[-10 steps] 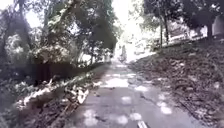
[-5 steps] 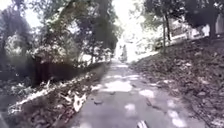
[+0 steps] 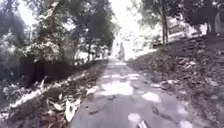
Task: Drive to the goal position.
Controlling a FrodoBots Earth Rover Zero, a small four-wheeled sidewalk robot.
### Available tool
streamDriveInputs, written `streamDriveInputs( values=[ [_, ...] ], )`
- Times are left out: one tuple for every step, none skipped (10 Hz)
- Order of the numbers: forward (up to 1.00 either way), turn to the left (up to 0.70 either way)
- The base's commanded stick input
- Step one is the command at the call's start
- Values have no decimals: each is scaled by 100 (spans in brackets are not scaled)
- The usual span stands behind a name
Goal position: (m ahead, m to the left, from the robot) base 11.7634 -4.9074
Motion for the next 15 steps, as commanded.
streamDriveInputs(
  values=[
    [50, 0],
    [50, 0],
    [50, 3],
    [50, 5],
    [50, 3],
    [50, 7],
    [50, 6],
    [50, 5],
    [50, -17],
    [50, -39],
    [50, 9],
    [50, 11],
    [50, 0],
    [50, 0],
    [50, 3]
  ],
)
